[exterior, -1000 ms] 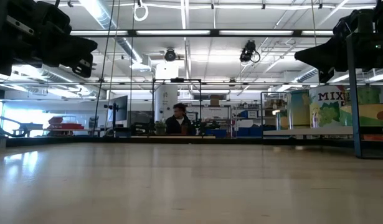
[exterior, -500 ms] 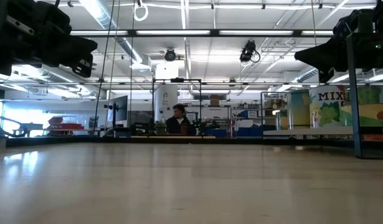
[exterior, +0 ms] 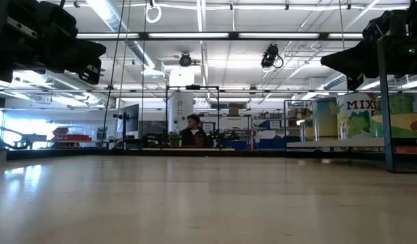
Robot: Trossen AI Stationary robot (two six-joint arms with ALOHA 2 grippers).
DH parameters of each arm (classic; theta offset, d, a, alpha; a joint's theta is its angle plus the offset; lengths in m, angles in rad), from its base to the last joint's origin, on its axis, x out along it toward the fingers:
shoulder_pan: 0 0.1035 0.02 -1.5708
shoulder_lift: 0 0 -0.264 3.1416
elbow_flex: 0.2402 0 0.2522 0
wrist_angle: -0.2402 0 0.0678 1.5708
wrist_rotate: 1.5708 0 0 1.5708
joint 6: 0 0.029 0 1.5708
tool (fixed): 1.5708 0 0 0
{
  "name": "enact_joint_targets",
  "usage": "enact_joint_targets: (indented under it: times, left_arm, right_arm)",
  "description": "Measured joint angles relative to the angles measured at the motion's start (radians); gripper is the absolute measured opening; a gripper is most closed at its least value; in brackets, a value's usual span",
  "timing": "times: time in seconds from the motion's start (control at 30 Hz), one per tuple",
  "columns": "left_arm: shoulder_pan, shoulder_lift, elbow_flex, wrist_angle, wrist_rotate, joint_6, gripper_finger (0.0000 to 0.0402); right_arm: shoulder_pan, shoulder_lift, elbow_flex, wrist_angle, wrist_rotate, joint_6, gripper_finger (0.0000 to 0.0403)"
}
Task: Pick and place cans onto a shelf
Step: Return to Home Position
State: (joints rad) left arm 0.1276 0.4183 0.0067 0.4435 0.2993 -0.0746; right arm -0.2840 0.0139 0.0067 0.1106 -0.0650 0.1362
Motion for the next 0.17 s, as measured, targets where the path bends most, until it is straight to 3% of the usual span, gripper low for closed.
enact_joint_targets:
  times: [0.17]
  left_arm:
    - [0.000,0.000,0.000,0.000,0.000,0.000,0.0023]
  right_arm:
    - [0.000,0.000,0.000,0.000,0.000,0.000,0.0018]
